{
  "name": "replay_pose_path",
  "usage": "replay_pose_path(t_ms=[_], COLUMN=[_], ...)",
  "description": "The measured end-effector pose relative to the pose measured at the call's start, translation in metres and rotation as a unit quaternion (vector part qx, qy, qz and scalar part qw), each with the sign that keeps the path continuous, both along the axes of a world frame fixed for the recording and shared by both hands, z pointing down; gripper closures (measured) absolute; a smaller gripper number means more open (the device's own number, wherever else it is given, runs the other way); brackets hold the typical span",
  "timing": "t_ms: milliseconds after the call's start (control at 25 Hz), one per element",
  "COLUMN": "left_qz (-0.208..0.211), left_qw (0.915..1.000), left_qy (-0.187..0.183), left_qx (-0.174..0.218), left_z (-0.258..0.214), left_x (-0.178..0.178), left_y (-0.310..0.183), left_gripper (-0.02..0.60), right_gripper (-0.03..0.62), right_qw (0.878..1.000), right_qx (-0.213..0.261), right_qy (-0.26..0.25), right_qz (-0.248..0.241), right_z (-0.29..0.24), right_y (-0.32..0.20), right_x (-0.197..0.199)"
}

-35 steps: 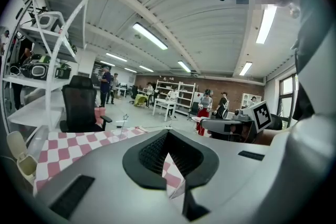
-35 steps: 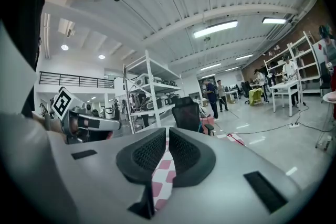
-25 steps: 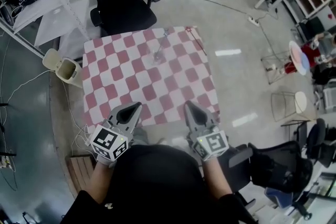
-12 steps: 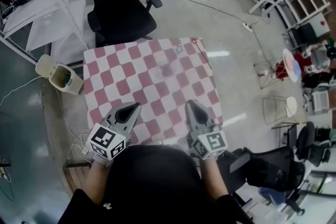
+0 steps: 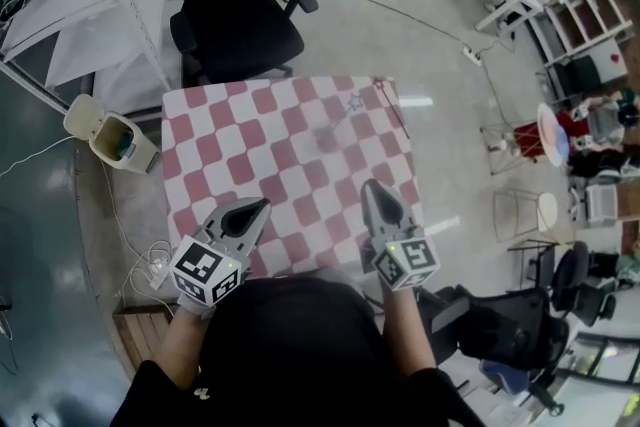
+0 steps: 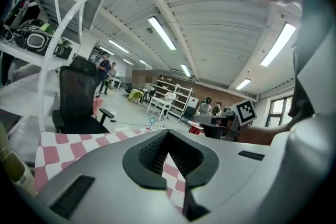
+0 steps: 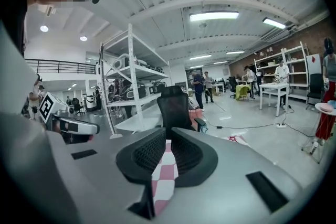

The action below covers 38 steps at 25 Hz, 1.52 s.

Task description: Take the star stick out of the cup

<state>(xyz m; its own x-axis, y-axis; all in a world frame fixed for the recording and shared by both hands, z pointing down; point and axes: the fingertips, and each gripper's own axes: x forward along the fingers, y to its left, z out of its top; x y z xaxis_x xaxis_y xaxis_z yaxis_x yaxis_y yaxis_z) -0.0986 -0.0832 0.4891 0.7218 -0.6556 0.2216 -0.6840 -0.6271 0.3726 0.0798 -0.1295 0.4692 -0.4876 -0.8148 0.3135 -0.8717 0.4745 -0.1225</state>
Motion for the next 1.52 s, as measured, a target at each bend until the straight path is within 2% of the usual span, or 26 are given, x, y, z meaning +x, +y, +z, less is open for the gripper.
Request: replay_pose_path(t_ms=[200, 480, 720, 840, 960, 1240, 1400, 1520], left_qz=[-0.017, -0.085, -0.164, -0.2, -0.229, -0.266, -0.283, -0.291], left_qw=[0.9997, 0.9952, 0.9833, 0.9751, 0.9668, 0.9534, 0.947, 0.9437], left_qy=[-0.015, -0.036, -0.057, -0.068, -0.078, -0.103, -0.108, -0.11], left_qx=[-0.01, -0.031, -0.054, -0.068, -0.082, -0.099, -0.108, -0.112], left_z=[0.008, 0.01, 0.009, 0.011, 0.013, 0.017, 0.02, 0.021], left_x=[0.001, 0.004, 0.005, 0.006, 0.01, 0.025, 0.027, 0.028], left_y=[0.003, 0.008, 0.021, 0.032, 0.042, 0.056, 0.061, 0.064], left_gripper=[0.543, 0.543, 0.543, 0.543, 0.543, 0.542, 0.542, 0.541], right_gripper=[0.562, 0.56, 0.555, 0.508, 0.494, 0.484, 0.485, 0.518], right_qw=[1.0, 0.998, 0.996, 0.994, 0.993, 0.988, 0.988, 0.988], right_qx=[-0.017, -0.043, -0.063, -0.076, -0.082, -0.113, -0.119, -0.12], right_qy=[-0.003, -0.015, -0.03, -0.033, -0.031, -0.065, -0.064, -0.063], right_qz=[-0.016, -0.04, -0.05, -0.065, -0.079, -0.08, -0.077, -0.077], right_z=[0.017, 0.035, 0.063, 0.08, 0.097, 0.126, 0.138, 0.144], right_y=[-0.022, -0.062, -0.11, -0.134, -0.157, -0.197, -0.21, -0.214], right_x=[0.007, 0.026, 0.052, 0.051, 0.048, 0.038, 0.031, 0.028])
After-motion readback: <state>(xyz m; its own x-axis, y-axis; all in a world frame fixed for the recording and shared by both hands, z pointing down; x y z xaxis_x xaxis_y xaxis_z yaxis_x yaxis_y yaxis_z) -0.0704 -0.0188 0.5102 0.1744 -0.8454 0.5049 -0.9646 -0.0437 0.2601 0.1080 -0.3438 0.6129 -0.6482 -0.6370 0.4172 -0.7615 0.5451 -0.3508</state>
